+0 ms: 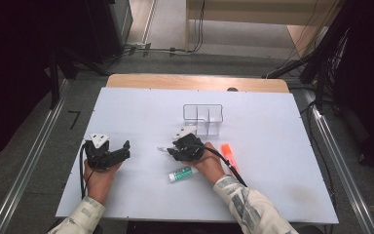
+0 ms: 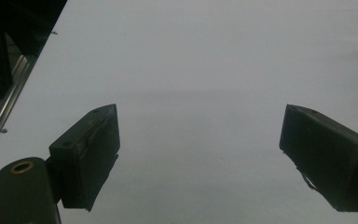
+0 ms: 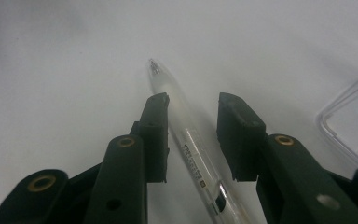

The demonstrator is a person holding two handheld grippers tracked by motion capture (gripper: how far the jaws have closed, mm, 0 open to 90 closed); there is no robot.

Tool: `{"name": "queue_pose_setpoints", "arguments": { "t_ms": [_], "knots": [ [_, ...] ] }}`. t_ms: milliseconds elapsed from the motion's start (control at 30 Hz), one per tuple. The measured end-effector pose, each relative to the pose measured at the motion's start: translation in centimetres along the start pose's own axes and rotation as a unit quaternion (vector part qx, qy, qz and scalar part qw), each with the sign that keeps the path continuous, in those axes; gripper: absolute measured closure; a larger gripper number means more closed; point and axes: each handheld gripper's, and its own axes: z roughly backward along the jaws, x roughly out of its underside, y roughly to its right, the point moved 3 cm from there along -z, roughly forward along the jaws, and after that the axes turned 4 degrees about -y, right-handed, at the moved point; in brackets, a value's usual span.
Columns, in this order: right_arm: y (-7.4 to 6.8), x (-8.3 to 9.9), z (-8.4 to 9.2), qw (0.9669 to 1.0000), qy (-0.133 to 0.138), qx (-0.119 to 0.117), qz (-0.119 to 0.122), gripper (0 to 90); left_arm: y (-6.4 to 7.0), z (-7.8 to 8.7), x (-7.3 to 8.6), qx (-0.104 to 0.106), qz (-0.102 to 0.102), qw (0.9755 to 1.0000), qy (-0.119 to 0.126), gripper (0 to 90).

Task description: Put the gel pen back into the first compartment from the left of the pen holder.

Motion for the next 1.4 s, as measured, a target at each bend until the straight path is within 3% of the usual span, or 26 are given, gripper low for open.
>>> {"name": "queue_pose_setpoints", "arguments": {
  "t_ms": [300, 500, 833, 1133, 1400],
  "knots": [
    [-0.1, -0.3, -0.4, 0.9997, -0.020, -0.008, 0.010, 65.6, 0.0, 0.0, 0.0, -0.001, 0.000, 1.0000, 0.001, 12.9],
    [-0.3, -0.3, -0.7, 0.9987, -0.027, -0.009, 0.042, 70.3, 0.0, 0.0, 0.0, 0.000, -0.003, 1.0000, 0.000, 13.0],
    [-0.4, -0.5, -0.6, 0.9977, -0.034, -0.015, 0.057, 77.4, 0.0, 0.0, 0.0, -0.001, -0.003, 1.0000, -0.001, 13.2],
    [0.1, -0.4, -0.4, 0.9981, -0.035, -0.015, 0.049, 77.9, -0.1, 0.0, 0.0, -0.002, -0.003, 1.0000, -0.001, 13.4],
    [0.6, -0.8, 0.6, 0.9993, -0.007, -0.001, 0.037, 78.0, -0.1, 0.0, 0.0, -0.003, -0.003, 1.0000, -0.001, 13.4]
  ]
}}
